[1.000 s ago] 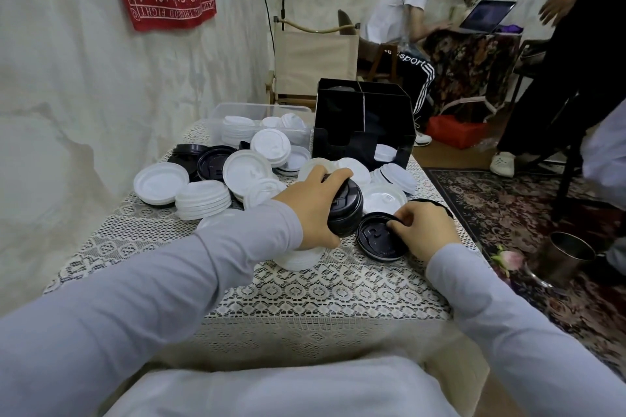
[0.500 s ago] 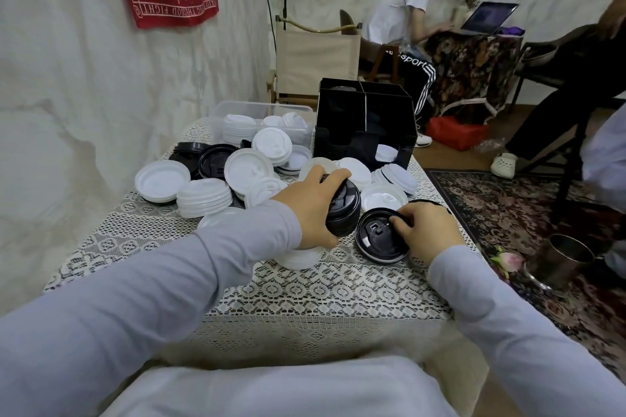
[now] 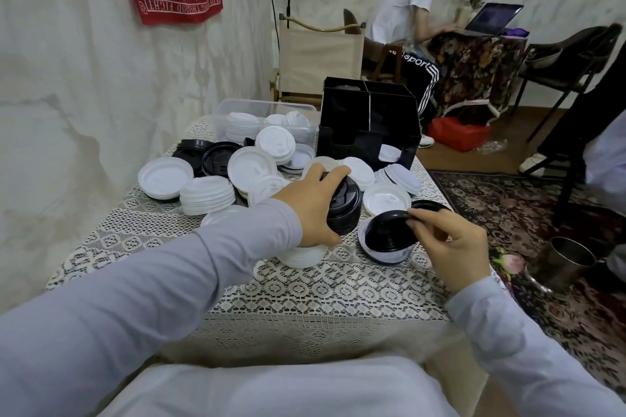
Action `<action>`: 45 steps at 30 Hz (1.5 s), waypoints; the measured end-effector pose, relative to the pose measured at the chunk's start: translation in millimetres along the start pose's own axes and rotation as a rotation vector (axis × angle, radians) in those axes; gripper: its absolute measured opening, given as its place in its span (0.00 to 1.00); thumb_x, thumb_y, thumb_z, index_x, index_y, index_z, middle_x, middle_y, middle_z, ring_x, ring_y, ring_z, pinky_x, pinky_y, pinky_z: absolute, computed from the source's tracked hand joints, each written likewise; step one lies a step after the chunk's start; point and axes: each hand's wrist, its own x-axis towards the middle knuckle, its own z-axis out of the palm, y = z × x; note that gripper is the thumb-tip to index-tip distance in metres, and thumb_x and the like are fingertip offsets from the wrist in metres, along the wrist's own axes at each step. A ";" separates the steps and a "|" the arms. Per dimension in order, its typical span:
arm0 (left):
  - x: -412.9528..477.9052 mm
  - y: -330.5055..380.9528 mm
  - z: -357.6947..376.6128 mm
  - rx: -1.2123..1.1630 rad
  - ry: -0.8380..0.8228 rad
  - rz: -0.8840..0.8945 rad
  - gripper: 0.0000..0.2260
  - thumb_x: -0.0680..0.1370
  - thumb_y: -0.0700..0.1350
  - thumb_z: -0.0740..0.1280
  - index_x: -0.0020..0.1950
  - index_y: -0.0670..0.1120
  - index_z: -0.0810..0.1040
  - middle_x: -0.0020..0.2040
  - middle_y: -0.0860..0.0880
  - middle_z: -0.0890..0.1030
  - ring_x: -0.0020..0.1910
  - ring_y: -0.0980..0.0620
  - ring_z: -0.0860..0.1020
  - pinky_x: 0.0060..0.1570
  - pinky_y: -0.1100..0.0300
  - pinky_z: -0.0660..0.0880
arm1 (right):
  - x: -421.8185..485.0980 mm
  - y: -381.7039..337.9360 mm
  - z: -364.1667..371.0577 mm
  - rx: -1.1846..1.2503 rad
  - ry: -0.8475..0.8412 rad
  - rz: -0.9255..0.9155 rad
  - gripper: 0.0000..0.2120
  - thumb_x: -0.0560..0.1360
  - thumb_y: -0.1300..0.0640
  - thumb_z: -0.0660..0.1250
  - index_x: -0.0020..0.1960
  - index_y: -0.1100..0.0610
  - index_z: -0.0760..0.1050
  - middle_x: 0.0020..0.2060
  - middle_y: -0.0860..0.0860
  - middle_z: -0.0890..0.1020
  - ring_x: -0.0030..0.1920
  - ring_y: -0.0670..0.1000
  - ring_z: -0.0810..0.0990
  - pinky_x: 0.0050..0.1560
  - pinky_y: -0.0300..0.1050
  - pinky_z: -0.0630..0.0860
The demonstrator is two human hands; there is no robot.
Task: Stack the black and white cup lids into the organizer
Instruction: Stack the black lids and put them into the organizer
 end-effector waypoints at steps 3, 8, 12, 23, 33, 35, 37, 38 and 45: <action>-0.8 0.0 -0.9 -0.002 0.015 -0.004 0.47 0.67 0.53 0.75 0.76 0.54 0.48 0.69 0.48 0.57 0.54 0.43 0.75 0.52 0.56 0.74 | -10.9 -3.9 -9.7 0.130 0.029 0.079 0.11 0.71 0.52 0.72 0.53 0.44 0.81 0.25 0.49 0.79 0.25 0.53 0.74 0.29 0.44 0.75; -3.8 2.8 -2.3 -0.002 0.065 -0.004 0.48 0.67 0.52 0.74 0.76 0.55 0.45 0.68 0.51 0.55 0.50 0.44 0.75 0.51 0.57 0.74 | -18.0 -12.2 -13.9 0.388 0.018 0.366 0.22 0.71 0.73 0.67 0.47 0.46 0.83 0.30 0.42 0.83 0.29 0.44 0.79 0.33 0.32 0.76; -4.9 4.5 -3.2 -0.053 0.065 0.055 0.50 0.66 0.51 0.75 0.77 0.53 0.43 0.69 0.54 0.56 0.57 0.46 0.73 0.55 0.56 0.73 | -17.1 -19.0 -16.4 0.569 0.026 0.651 0.19 0.74 0.76 0.59 0.48 0.56 0.81 0.32 0.46 0.84 0.30 0.45 0.76 0.30 0.33 0.74; -7.8 6.0 -2.8 -0.228 0.156 0.108 0.47 0.64 0.47 0.77 0.75 0.49 0.53 0.71 0.51 0.61 0.64 0.49 0.69 0.59 0.60 0.68 | -1.9 -34.1 -15.4 1.075 0.055 0.995 0.11 0.74 0.70 0.63 0.54 0.59 0.76 0.40 0.55 0.85 0.41 0.53 0.83 0.39 0.43 0.82; -11.7 22.3 -14.6 -0.300 0.175 0.202 0.46 0.64 0.48 0.78 0.75 0.52 0.54 0.65 0.49 0.66 0.63 0.50 0.68 0.62 0.54 0.69 | 10.0 -61.0 16.3 1.449 -0.094 1.103 0.09 0.70 0.67 0.66 0.50 0.65 0.77 0.50 0.60 0.81 0.45 0.56 0.84 0.45 0.50 0.82; -12.5 21.7 -12.2 -0.308 0.166 0.200 0.46 0.64 0.48 0.78 0.75 0.52 0.54 0.65 0.50 0.66 0.63 0.51 0.68 0.62 0.56 0.68 | 9.7 -64.5 22.8 1.535 -0.126 1.117 0.29 0.53 0.66 0.79 0.52 0.67 0.76 0.51 0.61 0.81 0.46 0.58 0.84 0.45 0.54 0.82; -12.6 18.7 -9.8 -0.321 0.166 0.188 0.47 0.64 0.48 0.78 0.75 0.52 0.54 0.65 0.50 0.66 0.64 0.52 0.67 0.63 0.58 0.67 | 9.1 -64.4 27.8 1.605 -0.130 1.134 0.43 0.42 0.67 0.83 0.56 0.68 0.75 0.54 0.63 0.81 0.50 0.59 0.83 0.45 0.55 0.81; -12.5 17.3 -8.9 -0.328 0.166 0.183 0.47 0.64 0.48 0.78 0.75 0.52 0.54 0.66 0.50 0.65 0.65 0.52 0.66 0.64 0.58 0.66 | 8.8 -64.5 29.5 1.628 -0.132 1.139 0.45 0.41 0.67 0.83 0.57 0.68 0.75 0.56 0.63 0.80 0.52 0.60 0.83 0.46 0.56 0.81; -10.5 13.9 -5.0 -0.310 0.143 0.166 0.47 0.63 0.49 0.78 0.75 0.51 0.54 0.67 0.49 0.64 0.66 0.50 0.66 0.65 0.53 0.66 | 9.3 -67.1 32.9 1.683 -0.136 1.129 0.37 0.42 0.68 0.82 0.51 0.70 0.79 0.58 0.64 0.79 0.54 0.62 0.81 0.53 0.60 0.78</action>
